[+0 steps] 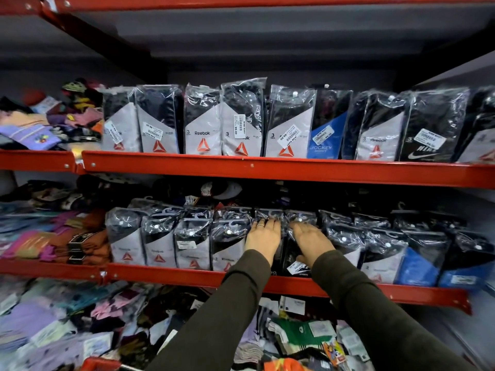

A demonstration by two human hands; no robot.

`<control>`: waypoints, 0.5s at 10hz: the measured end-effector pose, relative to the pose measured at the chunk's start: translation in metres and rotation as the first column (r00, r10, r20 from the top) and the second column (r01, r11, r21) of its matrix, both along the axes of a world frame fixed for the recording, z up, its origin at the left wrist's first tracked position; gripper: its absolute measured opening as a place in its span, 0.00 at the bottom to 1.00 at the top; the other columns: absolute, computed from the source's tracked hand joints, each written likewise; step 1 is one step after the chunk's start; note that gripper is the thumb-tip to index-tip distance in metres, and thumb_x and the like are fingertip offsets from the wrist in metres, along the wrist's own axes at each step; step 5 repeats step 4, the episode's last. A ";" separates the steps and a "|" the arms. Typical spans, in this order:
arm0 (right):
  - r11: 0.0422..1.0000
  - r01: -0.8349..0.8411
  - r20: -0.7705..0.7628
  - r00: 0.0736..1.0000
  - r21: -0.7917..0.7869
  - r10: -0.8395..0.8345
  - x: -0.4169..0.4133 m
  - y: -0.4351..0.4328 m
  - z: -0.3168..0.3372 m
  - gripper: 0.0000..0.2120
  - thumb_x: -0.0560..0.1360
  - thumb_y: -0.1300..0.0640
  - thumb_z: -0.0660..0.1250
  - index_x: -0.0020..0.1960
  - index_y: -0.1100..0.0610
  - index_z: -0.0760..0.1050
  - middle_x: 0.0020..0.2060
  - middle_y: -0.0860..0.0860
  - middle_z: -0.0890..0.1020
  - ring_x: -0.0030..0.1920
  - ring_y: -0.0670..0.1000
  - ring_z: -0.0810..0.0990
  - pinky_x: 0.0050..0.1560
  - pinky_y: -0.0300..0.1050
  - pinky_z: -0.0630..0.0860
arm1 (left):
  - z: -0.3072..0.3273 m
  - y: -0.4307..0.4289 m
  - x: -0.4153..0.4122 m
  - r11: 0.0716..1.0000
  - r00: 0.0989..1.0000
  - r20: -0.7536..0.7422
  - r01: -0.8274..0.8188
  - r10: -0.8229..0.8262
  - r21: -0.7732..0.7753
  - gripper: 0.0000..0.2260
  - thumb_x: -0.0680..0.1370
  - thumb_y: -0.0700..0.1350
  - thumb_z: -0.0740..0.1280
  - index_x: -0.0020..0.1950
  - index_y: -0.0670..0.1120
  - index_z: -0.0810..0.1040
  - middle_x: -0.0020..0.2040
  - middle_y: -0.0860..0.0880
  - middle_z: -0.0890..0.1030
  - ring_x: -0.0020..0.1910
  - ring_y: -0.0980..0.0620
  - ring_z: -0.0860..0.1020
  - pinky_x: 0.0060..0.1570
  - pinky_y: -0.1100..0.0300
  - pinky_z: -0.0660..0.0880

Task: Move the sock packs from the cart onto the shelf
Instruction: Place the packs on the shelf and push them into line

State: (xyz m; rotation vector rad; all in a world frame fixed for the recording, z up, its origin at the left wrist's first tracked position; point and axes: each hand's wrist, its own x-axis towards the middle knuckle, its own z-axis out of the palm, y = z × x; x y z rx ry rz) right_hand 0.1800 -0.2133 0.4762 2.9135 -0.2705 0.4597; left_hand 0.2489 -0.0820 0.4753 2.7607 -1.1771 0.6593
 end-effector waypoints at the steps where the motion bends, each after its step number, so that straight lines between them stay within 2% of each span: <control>1: 0.999 0.026 0.005 1.000 -0.036 -0.026 0.001 0.005 0.000 0.43 0.73 0.58 0.73 0.79 0.61 0.51 0.77 0.59 0.62 0.78 0.56 0.61 0.79 0.46 0.54 | 0.000 0.003 0.004 1.000 1.000 0.006 0.008 -0.008 -0.007 0.33 0.78 0.32 0.63 0.80 0.39 0.52 0.80 0.40 0.59 0.78 0.41 0.60 0.78 0.50 0.55; 2: 0.998 0.008 0.017 1.000 -0.068 -0.007 -0.010 0.008 0.006 0.47 0.73 0.56 0.73 0.81 0.60 0.46 0.78 0.57 0.59 0.79 0.55 0.57 0.81 0.50 0.49 | 0.004 0.011 0.006 0.998 0.998 -0.019 0.068 -0.067 0.014 0.40 0.76 0.40 0.72 0.81 0.40 0.51 0.80 0.42 0.58 0.80 0.43 0.57 0.79 0.52 0.52; 3: 0.997 -0.076 0.173 0.982 -0.001 0.075 -0.027 0.012 0.011 0.43 0.73 0.54 0.72 0.80 0.56 0.53 0.75 0.54 0.65 0.76 0.54 0.63 0.79 0.48 0.57 | 0.010 0.025 0.002 0.987 0.990 -0.035 0.132 -0.135 -0.087 0.38 0.79 0.48 0.68 0.81 0.41 0.50 0.81 0.43 0.57 0.81 0.44 0.53 0.80 0.52 0.49; 4: 0.985 -0.171 0.467 0.869 -0.023 0.162 -0.047 0.015 0.035 0.28 0.74 0.54 0.69 0.73 0.55 0.67 0.63 0.52 0.76 0.62 0.54 0.75 0.65 0.47 0.74 | 0.031 0.042 -0.012 0.923 0.974 0.059 0.226 -0.218 -0.312 0.29 0.83 0.48 0.61 0.81 0.46 0.55 0.77 0.47 0.65 0.77 0.47 0.62 0.75 0.53 0.63; 5: 0.985 -0.171 0.467 0.869 -0.023 0.162 -0.047 0.015 0.035 0.28 0.74 0.54 0.69 0.73 0.55 0.67 0.63 0.52 0.76 0.62 0.54 0.75 0.65 0.47 0.74 | 0.031 0.042 -0.012 0.923 0.974 0.059 0.226 -0.218 -0.312 0.29 0.83 0.48 0.61 0.81 0.46 0.55 0.77 0.47 0.65 0.77 0.47 0.62 0.75 0.53 0.63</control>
